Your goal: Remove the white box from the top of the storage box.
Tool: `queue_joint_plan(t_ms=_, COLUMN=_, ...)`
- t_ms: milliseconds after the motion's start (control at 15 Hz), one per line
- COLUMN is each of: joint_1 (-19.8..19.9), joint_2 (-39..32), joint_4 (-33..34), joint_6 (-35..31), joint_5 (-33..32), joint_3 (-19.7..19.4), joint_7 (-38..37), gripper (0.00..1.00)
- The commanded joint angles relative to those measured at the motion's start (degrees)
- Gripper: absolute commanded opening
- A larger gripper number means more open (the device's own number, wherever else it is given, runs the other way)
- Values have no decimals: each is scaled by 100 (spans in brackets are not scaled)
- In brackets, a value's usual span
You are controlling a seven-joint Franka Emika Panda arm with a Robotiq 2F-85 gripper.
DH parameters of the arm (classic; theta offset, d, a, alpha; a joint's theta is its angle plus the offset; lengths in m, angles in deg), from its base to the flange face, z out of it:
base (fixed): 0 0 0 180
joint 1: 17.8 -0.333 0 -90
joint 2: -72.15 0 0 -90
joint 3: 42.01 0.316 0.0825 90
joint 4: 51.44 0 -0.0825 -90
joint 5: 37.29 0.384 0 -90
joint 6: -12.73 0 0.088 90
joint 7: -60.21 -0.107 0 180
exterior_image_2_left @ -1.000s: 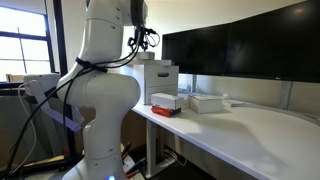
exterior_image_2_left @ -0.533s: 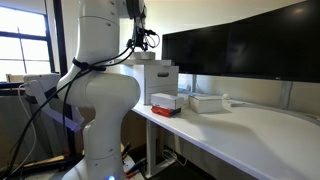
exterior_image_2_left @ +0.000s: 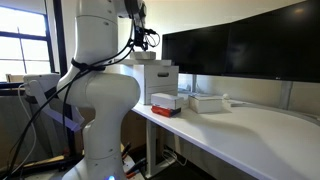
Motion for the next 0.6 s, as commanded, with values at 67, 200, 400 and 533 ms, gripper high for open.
queue_joint_plan(t_ms=67, joint_1=459, joint_2=-82, joint_4=110, joint_6=-2, joint_5=-83, joint_3=395, joint_7=407, gripper=100)
queue_joint_plan(t_ms=200, joint_1=645, joint_2=-215, joint_4=273, joint_6=13, joint_5=-97, joint_3=579, joint_7=527, gripper=100)
queue_joint_plan(t_ms=400, joint_1=842, joint_2=-417, joint_4=587, joint_6=59, joint_5=-195, joint_3=816, joint_7=693, gripper=100)
queue_joint_plan(t_ms=533, joint_1=711, joint_2=-510, joint_4=743, joint_6=47, joint_5=-219, joint_3=672, joint_7=796, gripper=100)
